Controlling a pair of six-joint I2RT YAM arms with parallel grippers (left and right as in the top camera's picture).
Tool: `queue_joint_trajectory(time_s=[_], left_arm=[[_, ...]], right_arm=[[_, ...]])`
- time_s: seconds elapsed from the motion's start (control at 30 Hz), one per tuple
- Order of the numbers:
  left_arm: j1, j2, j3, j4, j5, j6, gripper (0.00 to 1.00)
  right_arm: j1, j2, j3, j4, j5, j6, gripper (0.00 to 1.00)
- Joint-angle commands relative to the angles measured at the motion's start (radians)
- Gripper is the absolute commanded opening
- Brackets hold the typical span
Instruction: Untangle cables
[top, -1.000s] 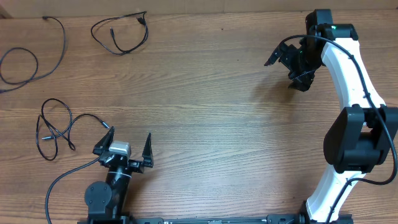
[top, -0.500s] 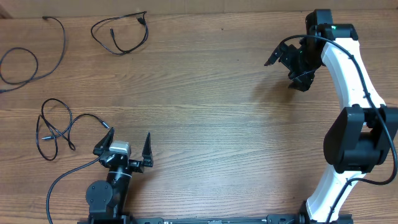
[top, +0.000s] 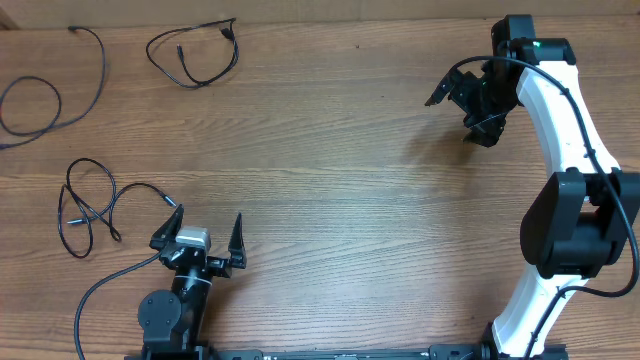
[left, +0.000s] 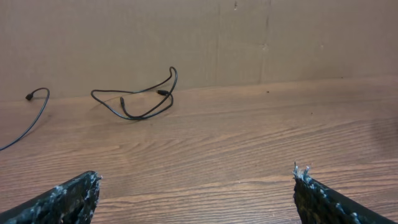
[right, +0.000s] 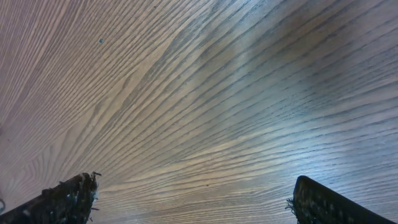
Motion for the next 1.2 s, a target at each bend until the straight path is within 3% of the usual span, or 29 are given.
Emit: queue_joint_trajectory(time_s=[0.0, 0.87, 1.17], left_arm=[[-0.008, -0.011, -0.008, 0.003, -0.007, 0.019, 1.00], [-0.008, -0.011, -0.008, 0.003, -0.006, 0.019, 1.00], [-0.008, -0.011, -0.008, 0.003, -0.006, 0.019, 1.00]], right_arm=[[-0.004, -0.037, 0.024, 0.005, 0.000, -0.004, 1.00], [-0.004, -0.036, 0.024, -0.022, 0.039, -0.005, 1.00], [-0.003, -0.037, 0.024, -0.064, 0.045, -0.159, 1.00]])
